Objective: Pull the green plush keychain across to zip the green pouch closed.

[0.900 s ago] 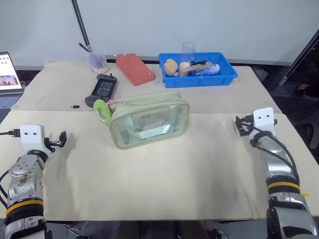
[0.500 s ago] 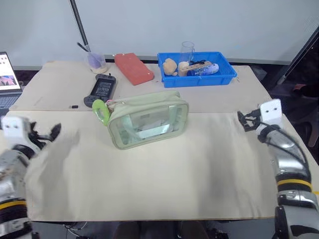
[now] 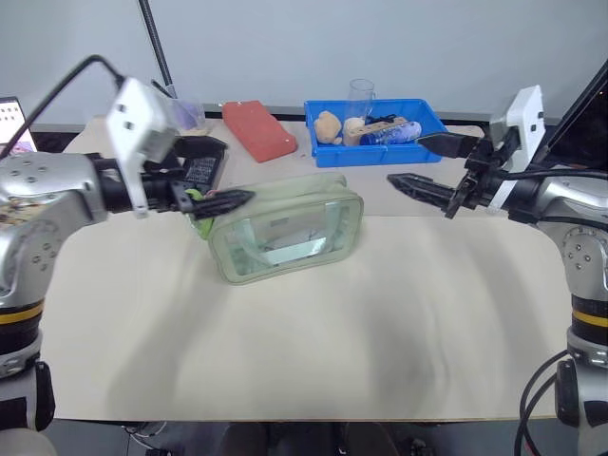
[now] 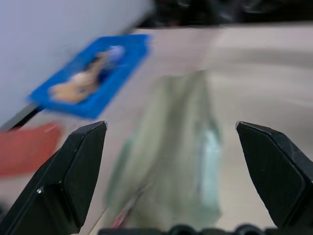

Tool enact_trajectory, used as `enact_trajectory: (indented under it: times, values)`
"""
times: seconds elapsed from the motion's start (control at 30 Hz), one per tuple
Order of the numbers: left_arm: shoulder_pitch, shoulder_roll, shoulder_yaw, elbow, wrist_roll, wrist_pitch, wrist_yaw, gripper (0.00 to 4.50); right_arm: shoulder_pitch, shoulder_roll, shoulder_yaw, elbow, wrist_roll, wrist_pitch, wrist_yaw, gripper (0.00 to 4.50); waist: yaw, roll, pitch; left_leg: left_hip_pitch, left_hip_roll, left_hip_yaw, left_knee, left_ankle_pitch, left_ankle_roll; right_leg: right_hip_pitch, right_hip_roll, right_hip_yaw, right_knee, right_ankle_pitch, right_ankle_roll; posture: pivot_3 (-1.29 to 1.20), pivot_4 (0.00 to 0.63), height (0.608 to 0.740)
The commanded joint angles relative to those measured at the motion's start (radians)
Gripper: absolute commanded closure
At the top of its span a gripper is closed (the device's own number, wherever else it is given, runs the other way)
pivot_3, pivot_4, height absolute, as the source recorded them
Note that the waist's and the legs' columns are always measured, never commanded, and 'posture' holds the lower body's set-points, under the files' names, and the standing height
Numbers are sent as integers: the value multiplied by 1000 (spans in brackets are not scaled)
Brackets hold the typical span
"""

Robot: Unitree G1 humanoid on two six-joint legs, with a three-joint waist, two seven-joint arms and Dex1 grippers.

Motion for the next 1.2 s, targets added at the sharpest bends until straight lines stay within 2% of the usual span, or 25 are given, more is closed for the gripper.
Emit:
enact_trajectory:
  times: [0.03, 0.13, 0.23, 0.47, 0.67, 0.8, 0.97, 1.2]
  values:
    - [-22, 31, -133, -3, 190, -127, -69, 0, 6, -17, -23, -113, 65, 68, -16, 14, 0, 0, 0, 0, 0, 0, 0, 0, 0, 0, 0, 0, 0, 0, 0, 0, 150, 740]
    - [-22, 15, -185, 48, 299, -228, -92, 0, 7, -23, -22, -160, 82, 101, -25, 14, 2, 0, 0, -1, 0, 0, 0, 0, 0, -1, 1, 0, 0, 0, -1, 0, 150, 740]
    - [-34, -21, -208, 84, 368, -304, -104, 892, -5, -20, -30, -198, 113, 135, -43, 0, 4, 0, 0, -1, 0, 0, 0, 0, 0, -1, 0, 0, 0, -1, -2, 0, 150, 740]
    - [-34, -78, -214, 136, 443, -389, -155, 4358, 6, -25, -25, -189, 100, 115, -50, 0, 5, 0, 0, -4, 0, -1, 3, 0, 0, -1, 0, 0, 0, 0, 0, 0, 150, 740]
    - [-47, -87, -175, 246, 473, -538, -211, 4442, -3, -38, -9, -158, 75, 86, -23, 0, 4, 0, 0, -4, 0, -2, 4, 0, 1, -1, 0, 0, 0, 0, 0, 0, 150, 740]
    - [-85, -66, -119, 418, 437, -771, -343, 4442, -22, -48, 16, -134, 61, 68, 20, 0, 3, 0, 0, -4, 0, -2, 4, 0, 1, -1, 1, 0, 1, 0, 0, 0, 150, 740]
    - [-125, -86, -111, 581, 442, -1024, -447, 4442, -8, -59, 50, -121, 29, 35, 69, 0, 4, 0, 0, -5, 0, -2, 4, 0, 1, -2, 1, -1, 1, 0, 0, 0, 150, 740]
    - [-95, -131, -102, 599, 442, -1117, -437, 4442, 33, -65, 72, -144, 4, 18, 97, 0, 11, 0, 0, -7, 0, -2, 6, 0, 1, -3, 0, -1, 0, 0, 1, 0, 150, 740]
